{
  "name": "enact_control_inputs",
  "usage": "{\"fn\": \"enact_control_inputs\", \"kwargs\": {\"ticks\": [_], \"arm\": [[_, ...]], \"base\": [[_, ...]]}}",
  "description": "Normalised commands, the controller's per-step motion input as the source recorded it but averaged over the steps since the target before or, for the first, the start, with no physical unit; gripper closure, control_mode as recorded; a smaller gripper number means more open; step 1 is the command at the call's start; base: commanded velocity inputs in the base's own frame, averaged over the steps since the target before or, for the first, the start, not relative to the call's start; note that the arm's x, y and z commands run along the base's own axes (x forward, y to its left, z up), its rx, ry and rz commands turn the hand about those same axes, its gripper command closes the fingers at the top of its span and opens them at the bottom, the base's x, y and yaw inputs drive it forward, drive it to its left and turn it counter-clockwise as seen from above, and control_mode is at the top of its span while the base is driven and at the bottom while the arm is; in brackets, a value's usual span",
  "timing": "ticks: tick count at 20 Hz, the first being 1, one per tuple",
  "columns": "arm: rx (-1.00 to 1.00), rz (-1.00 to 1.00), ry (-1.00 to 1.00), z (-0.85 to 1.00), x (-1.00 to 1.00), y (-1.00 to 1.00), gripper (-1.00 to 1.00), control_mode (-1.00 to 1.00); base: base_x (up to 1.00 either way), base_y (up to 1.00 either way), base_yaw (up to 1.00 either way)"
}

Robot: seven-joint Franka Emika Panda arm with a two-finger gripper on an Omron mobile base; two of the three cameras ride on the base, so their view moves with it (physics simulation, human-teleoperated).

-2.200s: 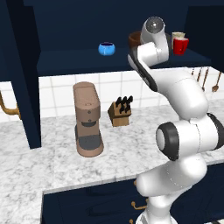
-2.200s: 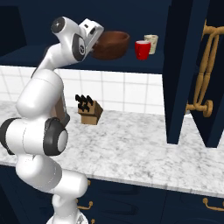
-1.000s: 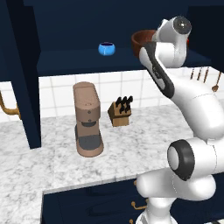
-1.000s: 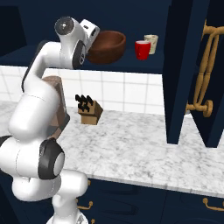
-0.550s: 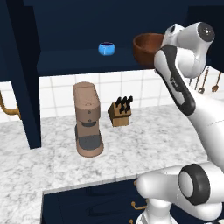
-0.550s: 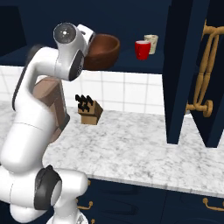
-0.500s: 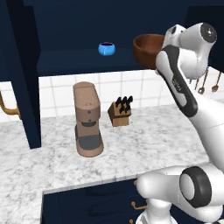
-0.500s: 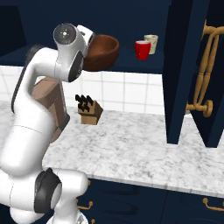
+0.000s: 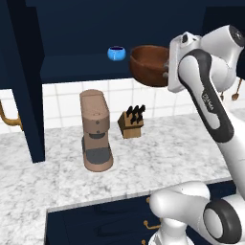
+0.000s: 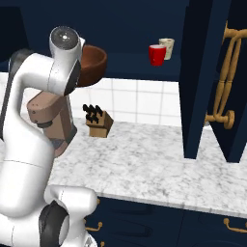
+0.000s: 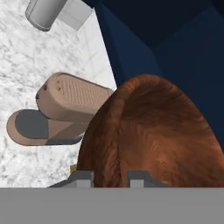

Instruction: Gather all objects into one cabinet and sort the glasses and bowls to opposite sides.

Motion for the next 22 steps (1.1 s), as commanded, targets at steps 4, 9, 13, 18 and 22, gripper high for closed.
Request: {"fn": "enact_control_inputs", "kwargs": {"ticks": [4,9,13,18,22], "arm": [[0.0,0.26,0.1,0.16,-0.16,0.76,1.0,-1.0],[0.0,0.2,0.06,0.09,-0.04,0.81,1.0,-1.0],[0.0,0.08,0.0,0.0,0.0,0.9,1.0,-1.0],[0.0,0.04,0.0,0.03,0.0,0.78,1.0,-1.0],[0.0,0.0,0.0,0.1,0.42,0.47,1.0,-1.0]], "base": [[0.0,0.0,0.0],[0.0,0.0,0.0],[0.0,0.0,0.0],[0.0,0.0,0.0],[0.0,0.0,0.0]]}}
